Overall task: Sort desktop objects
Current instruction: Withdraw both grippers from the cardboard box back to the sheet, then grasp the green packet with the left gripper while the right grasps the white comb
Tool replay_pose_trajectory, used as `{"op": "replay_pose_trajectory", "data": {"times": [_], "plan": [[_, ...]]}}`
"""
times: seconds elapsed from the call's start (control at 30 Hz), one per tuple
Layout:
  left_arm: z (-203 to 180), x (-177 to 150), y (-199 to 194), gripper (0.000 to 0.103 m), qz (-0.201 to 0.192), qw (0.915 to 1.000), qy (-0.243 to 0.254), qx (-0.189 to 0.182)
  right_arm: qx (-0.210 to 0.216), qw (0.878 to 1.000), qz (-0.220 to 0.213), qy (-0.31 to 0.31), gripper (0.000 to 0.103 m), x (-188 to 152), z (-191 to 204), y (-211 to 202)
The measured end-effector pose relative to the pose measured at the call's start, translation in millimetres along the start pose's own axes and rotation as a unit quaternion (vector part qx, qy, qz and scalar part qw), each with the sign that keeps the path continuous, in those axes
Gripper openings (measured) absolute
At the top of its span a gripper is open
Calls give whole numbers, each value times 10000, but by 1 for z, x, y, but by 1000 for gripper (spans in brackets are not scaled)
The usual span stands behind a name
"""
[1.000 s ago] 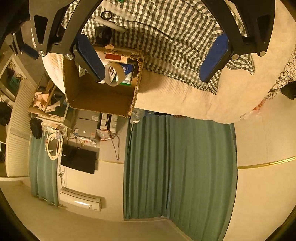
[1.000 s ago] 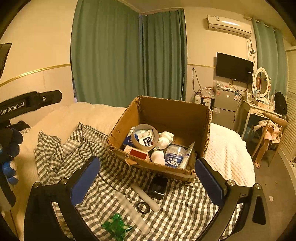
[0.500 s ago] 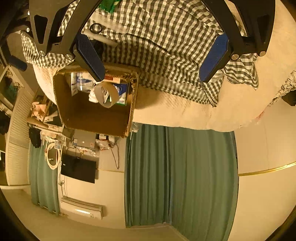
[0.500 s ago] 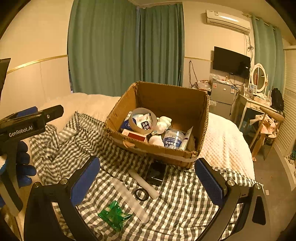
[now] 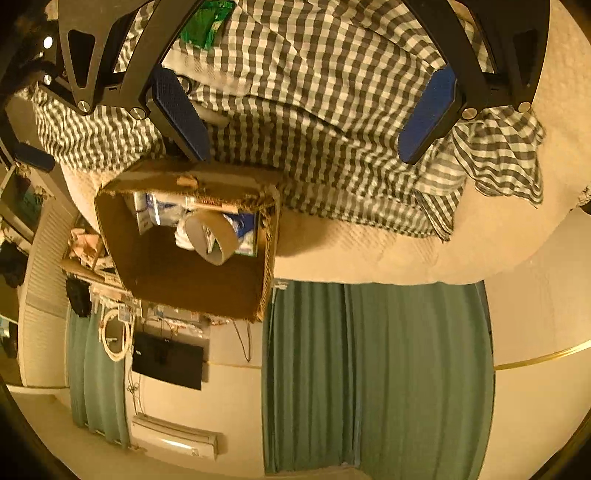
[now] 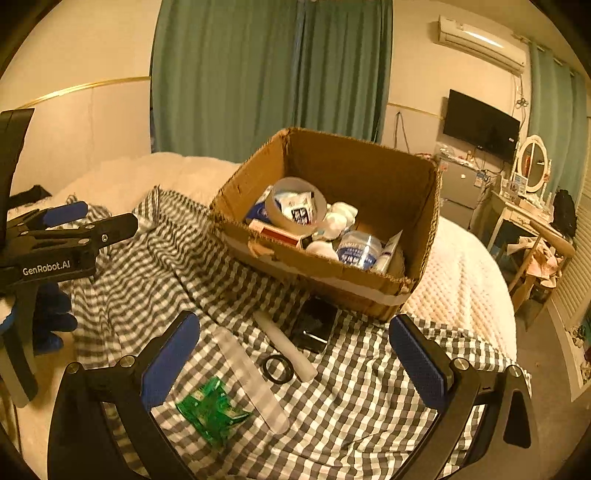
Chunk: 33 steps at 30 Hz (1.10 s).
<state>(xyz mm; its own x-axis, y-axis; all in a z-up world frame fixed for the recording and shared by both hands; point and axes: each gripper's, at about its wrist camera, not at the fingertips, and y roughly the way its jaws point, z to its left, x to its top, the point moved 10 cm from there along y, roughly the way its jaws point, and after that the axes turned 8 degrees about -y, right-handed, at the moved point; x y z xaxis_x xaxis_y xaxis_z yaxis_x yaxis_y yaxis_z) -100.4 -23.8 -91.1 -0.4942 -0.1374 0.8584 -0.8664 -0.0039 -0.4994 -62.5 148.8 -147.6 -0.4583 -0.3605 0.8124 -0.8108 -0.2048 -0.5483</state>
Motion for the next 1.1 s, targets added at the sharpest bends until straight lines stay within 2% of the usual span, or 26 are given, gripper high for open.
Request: {"op": "replay_pose_trajectory", "data": {"times": [0.13, 0.3, 0.47, 0.57, 0.7, 0.83, 0.97, 1.1], "plan": [[-7, -22, 8, 103, 248, 9996, 120, -63, 47, 9998, 191, -49, 103, -13, -4, 11], [-24, -55, 23, 103, 583, 9967, 563, -45, 51, 9992, 373, -102, 103, -29, -11, 23], [-36, -82, 30, 103, 925, 9936, 610, -229, 305, 9967, 737, -123, 101, -52, -15, 47], [-39, -95, 34, 103, 1045, 9917, 729, -174, 395, 9961, 780, -114, 101, -56, -17, 54], [-46, -109, 39, 103, 1272, 9895, 647, -230, 496, 9946, 892, -179, 101, -62, -18, 65], [-57, -124, 41, 103, 1349, 9865, 912, -163, 678, 9919, 1007, -379, 101, -70, -14, 73], [-69, -142, 45, 103, 1567, 9824, 980, -260, 762, 9899, 1051, -560, 101, -78, -15, 78], [-80, -160, 52, 103, 1758, 9763, 1230, -294, 893, 9880, 1165, -473, 93, -86, -22, 85]]}}
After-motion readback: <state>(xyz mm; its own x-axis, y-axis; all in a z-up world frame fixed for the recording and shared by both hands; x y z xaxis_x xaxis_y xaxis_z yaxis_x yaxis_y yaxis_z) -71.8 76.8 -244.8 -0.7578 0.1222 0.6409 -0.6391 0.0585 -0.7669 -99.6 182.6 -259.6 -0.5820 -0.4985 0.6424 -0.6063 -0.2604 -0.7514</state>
